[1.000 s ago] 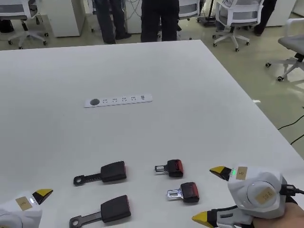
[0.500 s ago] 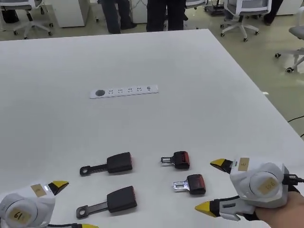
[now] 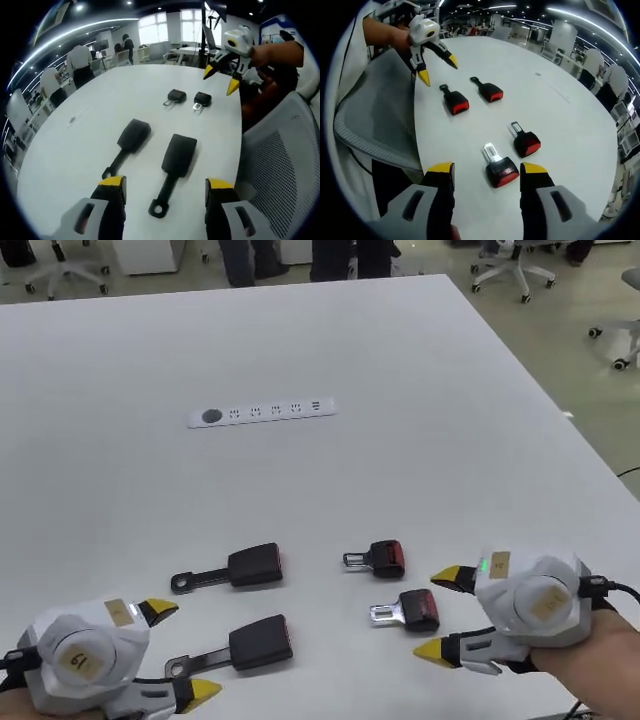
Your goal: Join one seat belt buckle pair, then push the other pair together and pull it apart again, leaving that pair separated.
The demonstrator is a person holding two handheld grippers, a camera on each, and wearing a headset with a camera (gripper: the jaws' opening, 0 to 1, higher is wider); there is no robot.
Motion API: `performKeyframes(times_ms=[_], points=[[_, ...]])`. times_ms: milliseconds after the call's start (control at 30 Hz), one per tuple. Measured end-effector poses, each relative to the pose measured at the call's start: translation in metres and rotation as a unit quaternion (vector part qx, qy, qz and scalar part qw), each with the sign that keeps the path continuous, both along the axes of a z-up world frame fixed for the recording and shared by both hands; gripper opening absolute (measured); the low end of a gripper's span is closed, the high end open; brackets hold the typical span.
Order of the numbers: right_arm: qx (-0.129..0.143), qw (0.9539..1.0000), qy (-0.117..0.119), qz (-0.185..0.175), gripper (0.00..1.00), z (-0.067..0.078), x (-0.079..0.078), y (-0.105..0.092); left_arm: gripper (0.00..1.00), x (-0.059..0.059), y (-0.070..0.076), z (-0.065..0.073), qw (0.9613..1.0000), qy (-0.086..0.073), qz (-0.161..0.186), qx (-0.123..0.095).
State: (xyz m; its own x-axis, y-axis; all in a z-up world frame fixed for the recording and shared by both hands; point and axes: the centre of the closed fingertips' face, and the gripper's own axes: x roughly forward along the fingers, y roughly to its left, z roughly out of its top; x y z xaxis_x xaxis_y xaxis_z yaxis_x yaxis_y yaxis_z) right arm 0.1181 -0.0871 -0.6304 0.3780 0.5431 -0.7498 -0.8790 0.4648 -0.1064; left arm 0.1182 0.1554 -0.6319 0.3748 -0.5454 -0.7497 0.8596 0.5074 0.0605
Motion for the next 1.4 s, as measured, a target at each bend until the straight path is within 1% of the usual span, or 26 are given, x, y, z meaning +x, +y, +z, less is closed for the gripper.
performKeyframes(times_ms=[67, 133, 200, 267, 300, 367, 433, 500, 567, 667, 700, 767, 833, 867, 933, 967, 1033, 1067, 1133, 1233, 1300, 1333, 1400], points=[[-0.007, 1.0, 0.002, 0.004, 0.49, -0.002, 0.001, -0.001, 0.61, -0.001, -0.005, -0.004, 0.9997, 0.003, -0.021, 0.006], [-0.014, 0.9999, -0.001, 0.008, 0.48, -0.004, 0.002, -0.002, 0.6, -0.001, -0.009, -0.005, 0.9995, 0.002, -0.031, 0.01], [-0.019, 0.9998, 0.0, 0.01, 0.46, -0.007, 0.004, -0.003, 0.58, 0.001, -0.011, -0.009, 0.9992, 0.004, -0.04, 0.008], [-0.025, 0.9996, 0.001, 0.012, 0.44, -0.009, 0.005, -0.004, 0.56, 0.003, -0.014, -0.011, 0.9988, 0.005, -0.048, 0.006], [-0.027, 0.9996, 0.002, 0.013, 0.43, -0.008, 0.004, -0.004, 0.56, 0.004, -0.014, -0.014, 0.9988, 0.006, -0.048, 0.007], [-0.029, 0.9995, 0.002, 0.014, 0.43, -0.009, 0.005, -0.004, 0.53, 0.005, -0.015, -0.015, 0.9988, 0.008, -0.048, 0.005], [-0.032, 0.9993, 0.003, 0.02, 0.42, -0.01, 0.006, -0.003, 0.52, 0.005, -0.016, -0.015, 0.9988, 0.007, -0.047, 0.004], [-0.038, 0.9989, 0.003, 0.028, 0.4, -0.013, 0.007, -0.002, 0.52, 0.004, -0.018, -0.015, 0.9987, 0.01, -0.049, 0.005], [-0.042, 0.9985, 0.003, 0.035, 0.4, -0.015, 0.009, -0.001, 0.52, 0.004, -0.02, -0.017, 0.9985, 0.01, -0.052, 0.009], [-0.048, 0.9979, 0.004, 0.044, 0.39, -0.021, 0.013, 0.0, 0.51, 0.005, -0.022, -0.021, 0.9982, 0.012, -0.057, 0.012], [-0.05, 0.9976, 0.005, 0.047, 0.38, -0.024, 0.014, -0.001, 0.5, 0.005, -0.024, -0.02, 0.998, 0.013, -0.06, 0.014], [-0.053, 0.9973, 0.009, 0.05, 0.38, -0.029, 0.017, -0.002, 0.47, 0.007, -0.026, -0.023, 0.9978, 0.014, -0.061, 0.02], [-0.056, 0.9968, 0.014, 0.055, 0.38, -0.03, 0.017, -0.002, 0.46, 0.008, -0.032, -0.022, 0.9979, 0.019, -0.062, 0.008], [-0.059, 0.9966, 0.014, 0.056, 0.38, -0.03, 0.018, -0.002, 0.45, 0.008, -0.034, -0.023, 0.9976, 0.019, -0.066, 0.009], [-0.063, 0.9961, 0.015, 0.06, 0.38, -0.031, 0.02, -0.002, 0.44, 0.009, -0.037, -0.025, 0.9968, 0.017, -0.076, 0.015], [-0.066, 0.9953, 0.018, 0.068, 0.38, -0.033, 0.02, -0.002, 0.44, 0.01, -0.04, -0.026, 0.9962, 0.017, -0.083, 0.02], [-0.082, 0.9921, 0.02, 0.092, 0.38, -0.038, 0.019, -0.004, 0.43, 0.01, -0.041, -0.03, 0.9951, 0.019, -0.093, 0.025], [-0.088, 0.9913, 0.018, 0.097, 0.38, -0.039, 0.02, -0.004, 0.42, 0.01, -0.041, -0.031, 0.9947, 0.02, -0.097, 0.027], [-0.092, 0.9907, 0.019, 0.099, 0.38, -0.044, 0.023, -0.005, 0.41, 0.01, -0.042, -0.034, 0.9934, 0.021, -0.108, 0.032], [-0.097, 0.9898, 0.023, 0.102, 0.37, -0.047, 0.026, -0.007, 0.39, 0.009, -0.043, -0.039, 0.9906, 0.025, -0.127, 0.044], [-0.099, 0.9889, 0.03, 0.107, 0.35, -0.05, 0.024, -0.008, 0.38, 0.008, -0.045, -0.043, 0.9891, 0.033, -0.135, 0.049], [-0.1, 0.9884, 0.033, 0.11, 0.36, -0.054, 0.025, -0.009, 0.38, 0.007, -0.046, -0.044, 0.9879, 0.034, -0.143, 0.05], [-0.103, 0.9882, 0.038, 0.107, 0.35, -0.055, 0.026, -0.01, 0.37, 0.004, -0.049, -0.045, 0.9858, 0.036, -0.154, 0.056]])
